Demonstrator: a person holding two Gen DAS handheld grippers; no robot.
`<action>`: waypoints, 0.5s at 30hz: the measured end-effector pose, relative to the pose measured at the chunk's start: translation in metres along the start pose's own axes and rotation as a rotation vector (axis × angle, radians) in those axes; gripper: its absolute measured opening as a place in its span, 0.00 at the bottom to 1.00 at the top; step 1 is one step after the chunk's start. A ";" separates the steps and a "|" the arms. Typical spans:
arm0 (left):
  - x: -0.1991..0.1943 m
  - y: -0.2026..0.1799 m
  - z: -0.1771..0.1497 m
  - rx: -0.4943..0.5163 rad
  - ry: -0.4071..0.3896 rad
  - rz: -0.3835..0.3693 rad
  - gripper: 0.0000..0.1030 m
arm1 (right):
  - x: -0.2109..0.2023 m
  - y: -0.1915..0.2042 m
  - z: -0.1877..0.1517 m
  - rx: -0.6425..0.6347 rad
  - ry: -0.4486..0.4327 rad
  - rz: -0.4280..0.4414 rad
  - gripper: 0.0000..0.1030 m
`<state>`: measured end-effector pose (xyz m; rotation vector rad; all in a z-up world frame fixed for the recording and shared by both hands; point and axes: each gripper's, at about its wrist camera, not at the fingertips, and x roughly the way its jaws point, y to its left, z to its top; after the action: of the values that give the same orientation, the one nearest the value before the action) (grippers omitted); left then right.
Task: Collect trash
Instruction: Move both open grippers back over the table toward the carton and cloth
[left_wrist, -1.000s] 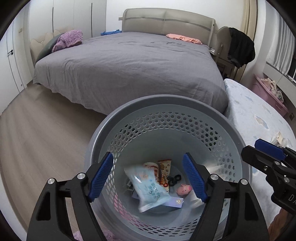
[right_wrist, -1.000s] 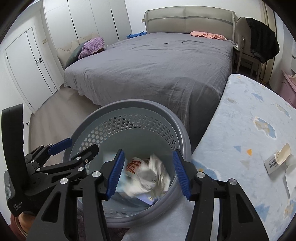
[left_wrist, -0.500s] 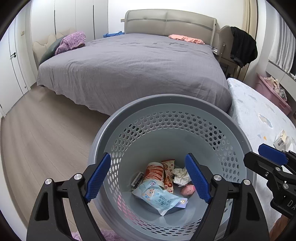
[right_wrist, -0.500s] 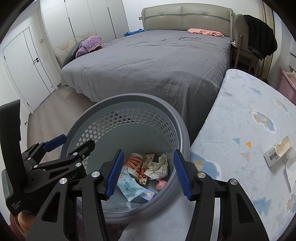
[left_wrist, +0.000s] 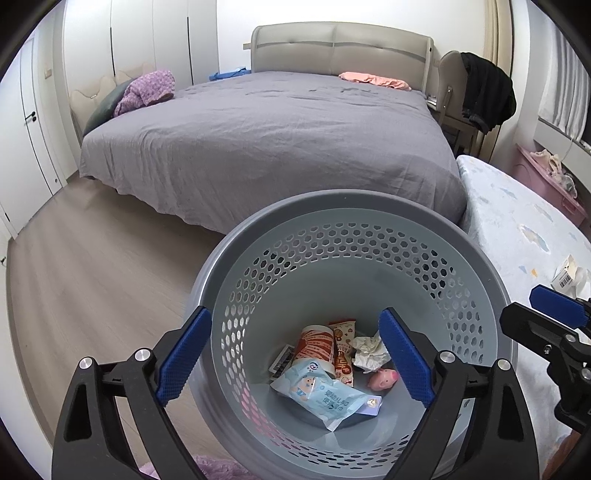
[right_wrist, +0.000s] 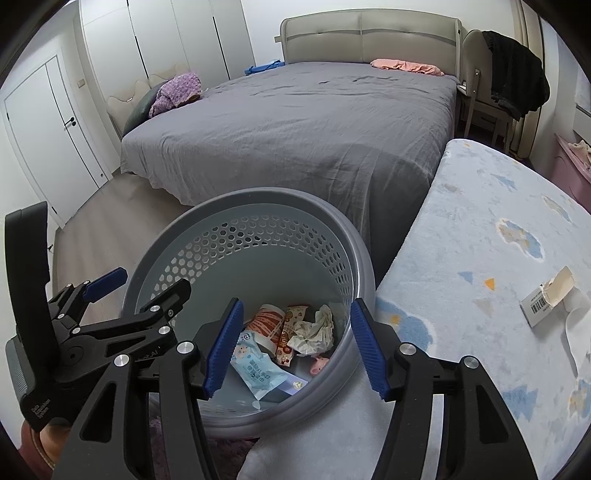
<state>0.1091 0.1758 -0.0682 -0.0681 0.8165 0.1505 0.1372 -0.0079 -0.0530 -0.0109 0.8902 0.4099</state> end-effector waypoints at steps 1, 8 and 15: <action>-0.001 0.000 0.000 0.002 -0.002 0.001 0.88 | -0.001 0.000 0.000 0.002 -0.002 0.000 0.58; -0.007 -0.006 -0.003 0.029 -0.021 -0.004 0.89 | -0.015 -0.010 -0.010 0.034 -0.008 -0.013 0.58; -0.017 -0.018 -0.009 0.061 -0.022 -0.028 0.90 | -0.036 -0.036 -0.025 0.090 -0.017 -0.052 0.58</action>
<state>0.0941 0.1550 -0.0624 -0.0202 0.7974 0.1001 0.1107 -0.0575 -0.0473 0.0516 0.8892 0.3210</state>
